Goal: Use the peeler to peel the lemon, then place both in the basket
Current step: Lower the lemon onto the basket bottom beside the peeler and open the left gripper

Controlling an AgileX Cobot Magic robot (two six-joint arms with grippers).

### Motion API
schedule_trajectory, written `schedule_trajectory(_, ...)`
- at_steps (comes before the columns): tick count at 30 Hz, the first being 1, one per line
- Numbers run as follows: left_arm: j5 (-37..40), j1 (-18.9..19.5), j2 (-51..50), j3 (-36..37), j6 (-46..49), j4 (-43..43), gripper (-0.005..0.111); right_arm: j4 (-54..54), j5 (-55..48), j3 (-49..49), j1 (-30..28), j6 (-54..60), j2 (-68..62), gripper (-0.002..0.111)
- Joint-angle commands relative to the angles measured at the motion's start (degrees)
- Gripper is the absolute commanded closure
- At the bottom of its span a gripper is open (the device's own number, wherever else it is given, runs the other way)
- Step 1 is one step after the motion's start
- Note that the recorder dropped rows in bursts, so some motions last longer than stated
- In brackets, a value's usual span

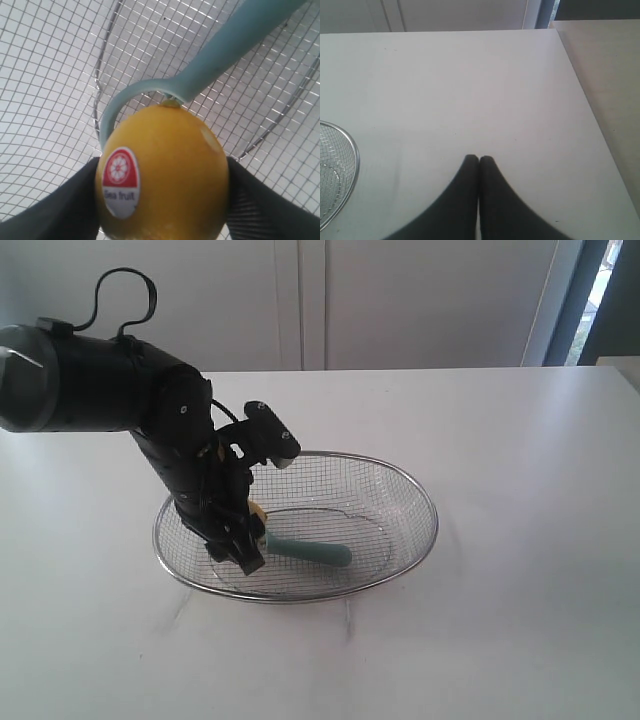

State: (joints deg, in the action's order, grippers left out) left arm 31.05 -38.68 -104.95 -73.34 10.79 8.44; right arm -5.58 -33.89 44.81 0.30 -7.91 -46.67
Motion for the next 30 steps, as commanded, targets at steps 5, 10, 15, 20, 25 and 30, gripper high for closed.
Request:
schedule_trajectory(5,0.0,-0.4,0.3,-0.4,-0.3,-0.6,0.107,-0.2,0.6,-0.2,-0.3,0.1,0.4,0.108)
schedule_trajectory(10,-1.2,-0.4,0.1,-0.4,-0.3,-0.6,0.107,-0.2,0.6,-0.2,-0.3,0.1,0.4,0.108)
schedule_trajectory(15,-1.2,-0.4,-2.5,-0.4,-0.4,-0.6,0.107,-0.3,0.6,-0.2,-0.3,0.1,0.4,0.108)
schedule_trajectory(20,-1.2,-0.4,-2.6,-0.4,-0.4,-0.6,0.107,-0.3,0.6,-0.2,-0.3,0.1,0.4,0.108)
schedule_trajectory(25,-1.0,-0.4,-2.6,-0.4,-0.5,-0.7,0.105,-0.3,0.6,-0.2,-0.3,0.1,0.4,0.108)
schedule_trajectory(30,-1.0,-0.4,-2.6,-0.4,-0.5,-0.3,0.072,-0.3,0.6,-0.2,-0.3,0.1,0.4,0.108)
